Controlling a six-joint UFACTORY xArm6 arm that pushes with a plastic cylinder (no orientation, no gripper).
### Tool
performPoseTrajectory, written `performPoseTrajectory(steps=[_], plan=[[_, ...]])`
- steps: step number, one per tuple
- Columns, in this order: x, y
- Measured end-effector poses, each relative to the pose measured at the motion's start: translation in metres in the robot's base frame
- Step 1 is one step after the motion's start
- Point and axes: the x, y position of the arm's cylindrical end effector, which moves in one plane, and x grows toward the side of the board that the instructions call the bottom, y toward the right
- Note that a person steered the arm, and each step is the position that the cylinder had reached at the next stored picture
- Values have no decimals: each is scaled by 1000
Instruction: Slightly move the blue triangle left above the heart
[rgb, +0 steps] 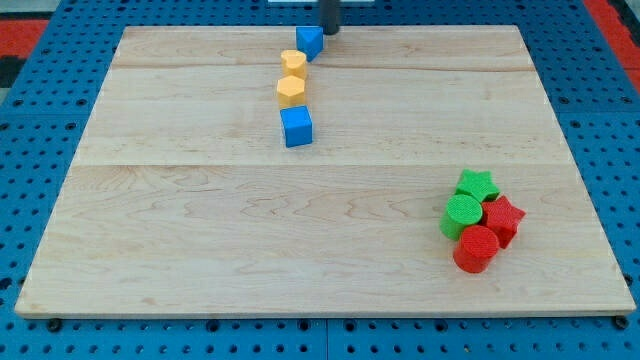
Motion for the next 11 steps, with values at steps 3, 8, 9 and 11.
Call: performPoseTrajectory(steps=[3, 8, 9, 11], plan=[[9, -55], [19, -86], [24, -65], [7, -76]])
